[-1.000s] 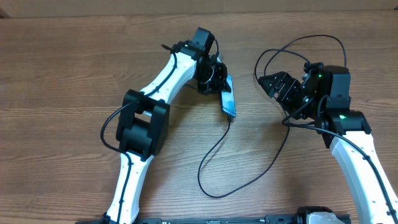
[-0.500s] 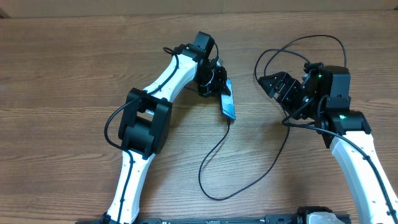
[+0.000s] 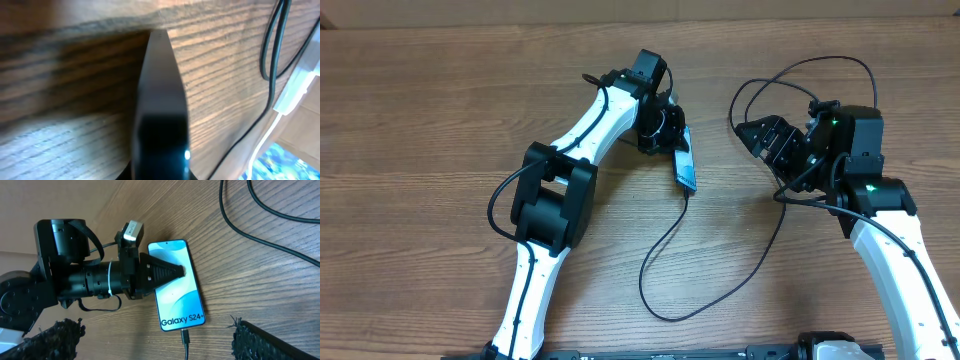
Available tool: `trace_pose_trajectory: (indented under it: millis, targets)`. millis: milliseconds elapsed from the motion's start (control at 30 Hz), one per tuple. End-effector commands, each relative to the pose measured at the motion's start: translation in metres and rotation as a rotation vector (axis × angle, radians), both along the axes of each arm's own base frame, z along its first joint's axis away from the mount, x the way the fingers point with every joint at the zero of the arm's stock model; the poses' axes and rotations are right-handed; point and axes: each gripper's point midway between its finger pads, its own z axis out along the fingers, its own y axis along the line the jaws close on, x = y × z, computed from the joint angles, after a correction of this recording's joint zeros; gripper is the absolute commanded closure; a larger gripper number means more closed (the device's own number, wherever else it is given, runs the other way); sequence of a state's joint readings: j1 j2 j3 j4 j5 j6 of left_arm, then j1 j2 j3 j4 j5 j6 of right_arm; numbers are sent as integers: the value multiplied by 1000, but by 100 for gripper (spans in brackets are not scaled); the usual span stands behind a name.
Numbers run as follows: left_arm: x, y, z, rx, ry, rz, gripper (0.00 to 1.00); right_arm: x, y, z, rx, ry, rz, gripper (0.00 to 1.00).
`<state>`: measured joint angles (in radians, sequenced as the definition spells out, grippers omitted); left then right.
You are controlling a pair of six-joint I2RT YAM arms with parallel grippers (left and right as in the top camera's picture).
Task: Plug charger to phone and switch on socket
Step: 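Lay the phone flat on the table and open the left gripper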
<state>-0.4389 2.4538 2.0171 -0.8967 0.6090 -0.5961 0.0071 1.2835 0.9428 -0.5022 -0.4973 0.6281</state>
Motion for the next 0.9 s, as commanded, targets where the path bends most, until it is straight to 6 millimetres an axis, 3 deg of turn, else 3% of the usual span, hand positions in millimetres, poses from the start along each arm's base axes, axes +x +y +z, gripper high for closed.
trace_pose_trajectory:
  millis: [0,467,600,867]
  targets:
    - [5,17,-19,122,-18,35,96,1,-2,9,-11,-30,-2,0]
    - [10,31,-26,210,-44,54,96,1,-2,9,-11,-31,-2,0]
    - [7,33,-27,220,-34,54,83,1,-2,9,-10,-31,-2,0]
    - [6,34,-28,224,-28,53,76,1,-2,9,-10,-31,-3,0]
